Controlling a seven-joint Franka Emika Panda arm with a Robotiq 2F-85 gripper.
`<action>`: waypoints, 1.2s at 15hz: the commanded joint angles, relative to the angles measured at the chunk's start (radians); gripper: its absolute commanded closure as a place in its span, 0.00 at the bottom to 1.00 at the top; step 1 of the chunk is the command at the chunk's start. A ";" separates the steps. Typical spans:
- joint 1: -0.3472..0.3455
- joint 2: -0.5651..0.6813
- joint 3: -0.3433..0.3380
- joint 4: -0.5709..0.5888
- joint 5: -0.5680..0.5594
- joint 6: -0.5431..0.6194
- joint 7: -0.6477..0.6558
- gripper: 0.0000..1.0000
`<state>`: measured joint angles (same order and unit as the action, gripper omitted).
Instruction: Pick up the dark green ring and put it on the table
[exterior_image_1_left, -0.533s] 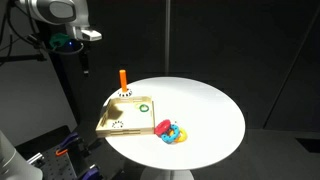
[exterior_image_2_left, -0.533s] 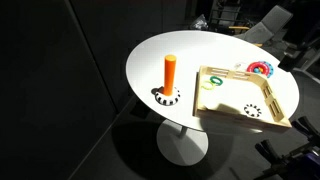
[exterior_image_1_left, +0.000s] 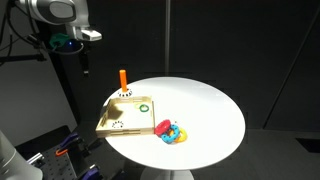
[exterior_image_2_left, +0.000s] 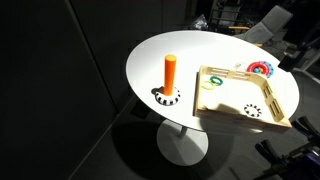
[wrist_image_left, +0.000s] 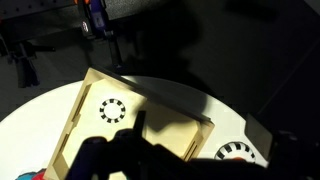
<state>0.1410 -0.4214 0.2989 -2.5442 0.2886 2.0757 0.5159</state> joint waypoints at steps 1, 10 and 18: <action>0.009 0.001 -0.009 0.001 -0.005 -0.001 0.003 0.00; -0.065 0.109 -0.051 0.023 -0.139 0.102 -0.008 0.00; -0.124 0.261 -0.101 0.041 -0.339 0.421 0.000 0.00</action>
<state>0.0415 -0.2202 0.2114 -2.5391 0.0218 2.4304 0.5030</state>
